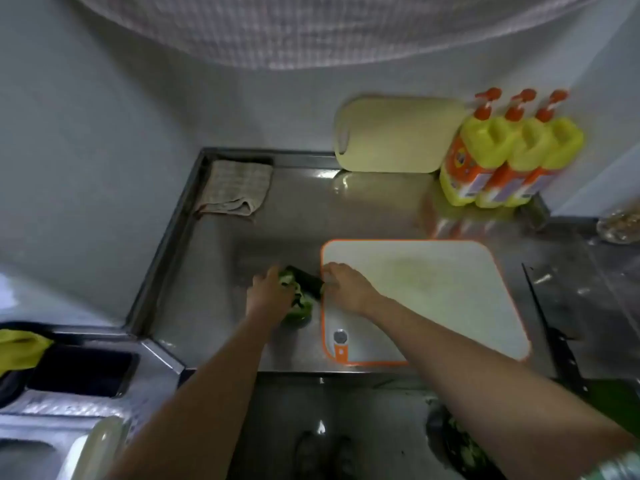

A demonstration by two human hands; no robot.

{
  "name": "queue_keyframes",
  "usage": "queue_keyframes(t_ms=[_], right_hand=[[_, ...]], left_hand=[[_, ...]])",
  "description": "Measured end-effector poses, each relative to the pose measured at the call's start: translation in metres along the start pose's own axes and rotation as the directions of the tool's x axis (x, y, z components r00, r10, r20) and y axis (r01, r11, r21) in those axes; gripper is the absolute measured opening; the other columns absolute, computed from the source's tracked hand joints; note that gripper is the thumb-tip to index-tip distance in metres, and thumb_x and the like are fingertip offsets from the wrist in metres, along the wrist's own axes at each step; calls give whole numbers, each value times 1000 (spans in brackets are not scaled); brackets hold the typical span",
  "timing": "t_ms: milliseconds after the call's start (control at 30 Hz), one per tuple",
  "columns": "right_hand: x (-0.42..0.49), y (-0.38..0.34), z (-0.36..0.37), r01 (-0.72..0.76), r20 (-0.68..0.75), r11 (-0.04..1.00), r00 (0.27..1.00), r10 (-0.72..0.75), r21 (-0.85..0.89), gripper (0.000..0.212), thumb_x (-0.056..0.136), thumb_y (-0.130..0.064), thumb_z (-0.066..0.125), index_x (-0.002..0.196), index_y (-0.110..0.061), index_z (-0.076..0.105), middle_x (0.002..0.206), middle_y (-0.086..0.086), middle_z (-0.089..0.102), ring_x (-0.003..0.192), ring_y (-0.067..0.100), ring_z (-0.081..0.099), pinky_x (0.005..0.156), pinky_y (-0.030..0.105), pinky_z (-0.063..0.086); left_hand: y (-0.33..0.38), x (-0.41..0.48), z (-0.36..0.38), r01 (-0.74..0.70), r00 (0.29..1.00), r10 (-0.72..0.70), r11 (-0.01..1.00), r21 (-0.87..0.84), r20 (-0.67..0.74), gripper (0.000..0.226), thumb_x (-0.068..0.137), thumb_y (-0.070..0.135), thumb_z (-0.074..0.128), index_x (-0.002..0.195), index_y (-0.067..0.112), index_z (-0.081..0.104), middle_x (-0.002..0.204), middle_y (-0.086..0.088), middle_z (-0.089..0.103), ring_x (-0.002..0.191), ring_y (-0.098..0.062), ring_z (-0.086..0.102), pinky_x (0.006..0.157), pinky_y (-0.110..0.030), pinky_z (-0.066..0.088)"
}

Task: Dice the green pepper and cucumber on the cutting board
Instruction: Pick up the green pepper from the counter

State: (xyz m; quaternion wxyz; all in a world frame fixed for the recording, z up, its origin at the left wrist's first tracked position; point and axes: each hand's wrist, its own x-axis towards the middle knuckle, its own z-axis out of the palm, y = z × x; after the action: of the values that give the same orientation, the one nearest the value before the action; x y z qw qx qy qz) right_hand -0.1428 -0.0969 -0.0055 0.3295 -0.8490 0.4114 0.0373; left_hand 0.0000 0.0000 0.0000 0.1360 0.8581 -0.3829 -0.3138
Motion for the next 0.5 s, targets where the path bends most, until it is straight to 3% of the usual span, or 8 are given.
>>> queue_keyframes(t_ms=[133, 233, 400, 500], right_hand=[[10, -3, 29, -15, 23, 1000, 1000, 15, 7, 42, 92, -23, 49, 130, -6, 50, 123, 22, 53, 110, 39, 54, 87, 40, 44], [18, -7, 42, -46, -57, 997, 997, 43, -59, 42, 95, -19, 52, 134, -6, 45, 126, 20, 46, 114, 39, 49, 91, 45, 46], [24, -17, 49, -181, -65, 971, 983, 172, -154, 33, 98, -19, 50, 127, -4, 50, 130, 15, 44, 119, 32, 48, 91, 38, 45], [22, -16, 43, -172, -47, 981, 985, 169, -89, 39, 96, -27, 55, 124, 0, 52, 127, 19, 47, 114, 35, 52, 87, 38, 46]], left_hand=[[-16, 10, 18, 31, 999, -33, 996, -84, -16, 67, 92, 29, 59, 149, 22, 23, 134, -18, 51, 117, -38, 53, 92, -40, 44], [-20, 14, 24, 45, 998, -50, 991, -123, -38, 61, 89, 30, 63, 139, 18, 31, 127, -16, 56, 111, -37, 56, 84, -38, 44], [-19, 14, 23, 67, 998, -69, 990, -127, -11, 63, 82, 26, 71, 132, 15, 35, 122, -16, 56, 109, -36, 57, 83, -38, 46], [-17, 10, 19, 82, 995, -89, 989, -121, -50, 60, 83, 30, 72, 129, 13, 36, 120, -13, 57, 107, -33, 58, 83, -39, 48]])
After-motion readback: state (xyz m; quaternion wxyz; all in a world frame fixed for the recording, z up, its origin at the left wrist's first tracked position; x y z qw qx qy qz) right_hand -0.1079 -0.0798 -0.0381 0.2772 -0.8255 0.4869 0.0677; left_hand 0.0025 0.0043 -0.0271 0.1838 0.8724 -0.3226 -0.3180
